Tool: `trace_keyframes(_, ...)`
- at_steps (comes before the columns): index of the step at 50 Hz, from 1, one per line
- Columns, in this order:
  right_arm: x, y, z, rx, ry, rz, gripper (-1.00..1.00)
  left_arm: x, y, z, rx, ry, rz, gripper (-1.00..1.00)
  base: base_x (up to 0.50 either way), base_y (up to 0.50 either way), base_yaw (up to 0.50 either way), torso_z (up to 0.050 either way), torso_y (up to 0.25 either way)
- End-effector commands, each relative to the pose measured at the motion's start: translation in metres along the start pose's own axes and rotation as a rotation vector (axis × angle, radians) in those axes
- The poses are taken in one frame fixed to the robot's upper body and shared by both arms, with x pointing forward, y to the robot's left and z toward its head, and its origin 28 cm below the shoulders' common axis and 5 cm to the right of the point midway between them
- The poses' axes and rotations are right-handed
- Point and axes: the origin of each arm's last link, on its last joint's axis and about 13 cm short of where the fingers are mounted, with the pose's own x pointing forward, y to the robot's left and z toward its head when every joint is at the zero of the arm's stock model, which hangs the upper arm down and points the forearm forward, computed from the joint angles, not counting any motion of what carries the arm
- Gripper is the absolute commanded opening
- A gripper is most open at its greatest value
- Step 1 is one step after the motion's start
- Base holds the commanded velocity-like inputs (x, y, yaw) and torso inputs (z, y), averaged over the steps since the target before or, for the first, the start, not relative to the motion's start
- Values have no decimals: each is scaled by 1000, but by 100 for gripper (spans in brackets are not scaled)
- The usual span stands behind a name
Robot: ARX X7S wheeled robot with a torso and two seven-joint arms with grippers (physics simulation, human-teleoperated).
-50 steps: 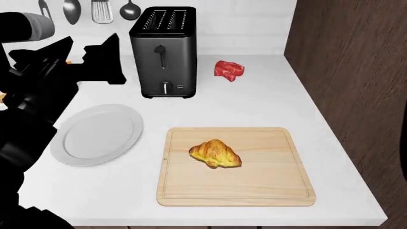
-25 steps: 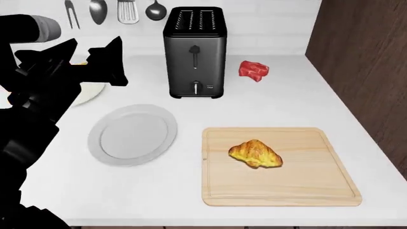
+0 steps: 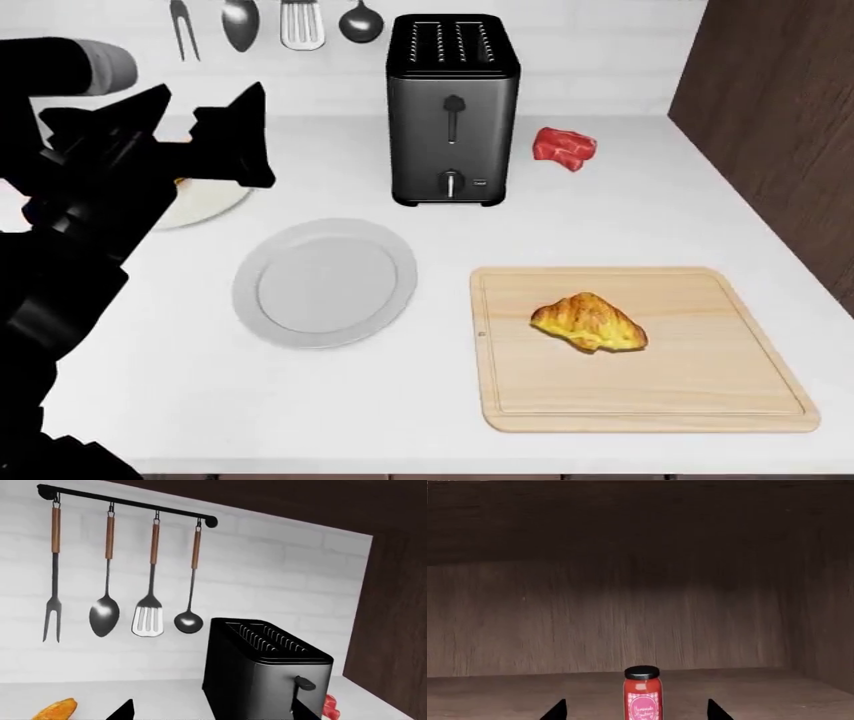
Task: From the different types of pastries on the counter, select a croissant and place it on the cutting board. Then retrieve a jar of jam from the cabinet and place it alongside the croissant on the cutting board.
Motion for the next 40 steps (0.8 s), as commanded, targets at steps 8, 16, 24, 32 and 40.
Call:
trace_keyframes(8,-6,0,-8,-6,174,-63,100,-3,0,-3,-9,7,-13,100,0,0,0,0,0)
trace_keyframes(16,-7,0,-8,-25,185,-105,100,-5,0,0,-23,-10,-30,100,0,0,0,3,0)
trace_keyframes(24,-8,-1,-9,-48,196,-80,100,-6,-1,1,-24,-25,-48,100,0,0,0,50,-38)
trace_keyframes(32,-8,-1,-9,-62,213,5,100,-4,1,-1,-27,-12,-55,100,0,0,0,50,-2)
trace_keyframes(40,-7,-2,-9,-97,202,101,100,0,4,-3,-27,-3,-53,100,0,0,0,3,0)
